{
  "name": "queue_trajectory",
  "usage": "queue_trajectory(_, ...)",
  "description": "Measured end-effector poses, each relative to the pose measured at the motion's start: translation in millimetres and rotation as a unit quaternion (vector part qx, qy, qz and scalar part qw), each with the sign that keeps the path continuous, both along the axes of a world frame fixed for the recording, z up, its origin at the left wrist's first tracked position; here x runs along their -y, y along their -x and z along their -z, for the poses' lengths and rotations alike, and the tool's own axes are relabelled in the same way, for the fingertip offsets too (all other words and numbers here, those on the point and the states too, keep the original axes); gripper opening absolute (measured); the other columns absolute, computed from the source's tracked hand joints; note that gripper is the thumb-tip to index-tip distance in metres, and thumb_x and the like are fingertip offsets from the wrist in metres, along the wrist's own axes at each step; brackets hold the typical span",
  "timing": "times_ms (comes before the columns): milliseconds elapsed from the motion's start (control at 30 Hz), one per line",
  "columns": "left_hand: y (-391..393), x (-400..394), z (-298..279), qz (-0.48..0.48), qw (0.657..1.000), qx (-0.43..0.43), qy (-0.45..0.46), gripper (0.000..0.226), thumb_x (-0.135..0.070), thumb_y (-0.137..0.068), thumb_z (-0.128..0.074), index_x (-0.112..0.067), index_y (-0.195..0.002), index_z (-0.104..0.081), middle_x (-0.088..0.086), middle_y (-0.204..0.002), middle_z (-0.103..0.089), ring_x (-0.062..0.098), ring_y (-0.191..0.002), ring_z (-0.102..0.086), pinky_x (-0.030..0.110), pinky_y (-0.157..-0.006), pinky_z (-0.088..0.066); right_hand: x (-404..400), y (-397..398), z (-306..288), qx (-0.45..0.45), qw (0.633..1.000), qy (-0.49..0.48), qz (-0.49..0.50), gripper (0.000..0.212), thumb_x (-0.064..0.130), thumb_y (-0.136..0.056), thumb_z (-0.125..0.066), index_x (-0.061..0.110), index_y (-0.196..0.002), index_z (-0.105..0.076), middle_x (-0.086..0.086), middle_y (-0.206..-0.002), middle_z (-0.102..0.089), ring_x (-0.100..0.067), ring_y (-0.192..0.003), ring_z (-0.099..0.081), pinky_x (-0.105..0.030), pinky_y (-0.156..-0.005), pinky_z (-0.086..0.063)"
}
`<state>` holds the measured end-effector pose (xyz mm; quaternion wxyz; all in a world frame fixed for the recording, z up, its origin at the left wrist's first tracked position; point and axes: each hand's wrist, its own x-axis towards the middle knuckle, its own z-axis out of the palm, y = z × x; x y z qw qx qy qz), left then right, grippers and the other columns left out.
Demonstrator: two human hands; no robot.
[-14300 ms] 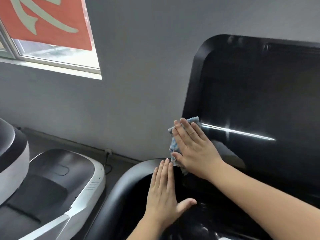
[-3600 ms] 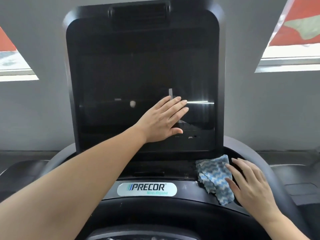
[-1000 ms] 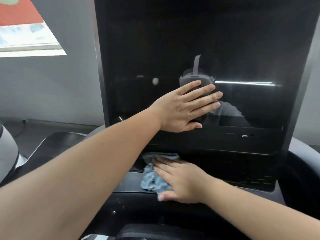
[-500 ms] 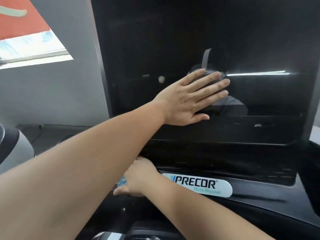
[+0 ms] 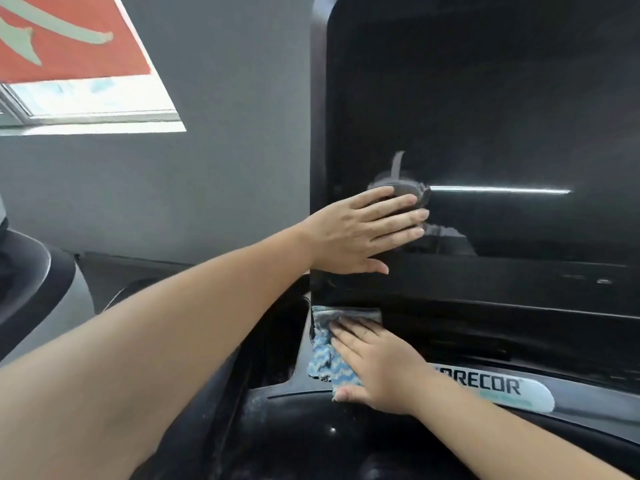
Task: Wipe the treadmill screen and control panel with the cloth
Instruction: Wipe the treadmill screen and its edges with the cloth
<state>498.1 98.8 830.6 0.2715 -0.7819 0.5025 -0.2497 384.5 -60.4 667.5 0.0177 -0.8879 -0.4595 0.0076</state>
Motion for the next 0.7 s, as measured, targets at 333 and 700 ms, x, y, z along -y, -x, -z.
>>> queue_trajectory(333, -17.4, -37.5, 18.4, -0.016, 0.999, -0.024, 0.022, 0.078, -0.066, -0.102, -0.020, -0.017, -0.163, -0.010, 0.006, -0.170, -0.010, 0.030, -0.157, -0.004, 0.051, -0.126, -0.004, 13.9, 20.6, -9.0, 0.008, 0.994, 0.021, 0.109, 0.080, 0.075, -0.093, -0.027, 0.017, -0.136, -0.062, -0.002, -0.149, -0.051, -0.019, -0.142, -0.042, -0.038, -0.112, -0.023)
queue_trajectory(700, -18.7, -37.8, 24.9, -0.007, 0.998, -0.014, 0.059, 0.074, -0.061, -0.103, -0.026, -0.019, -0.162, -0.014, 0.005, -0.170, -0.011, 0.030, -0.157, -0.004, 0.053, -0.126, -0.004, -38.2, 51.2, -14.4, -0.084, 0.985, 0.052, 0.143, 0.093, 0.081, -0.085, -0.026, 0.016, -0.149, -0.046, -0.003, -0.159, -0.039, -0.023, -0.151, -0.025, -0.043, -0.123, -0.009)
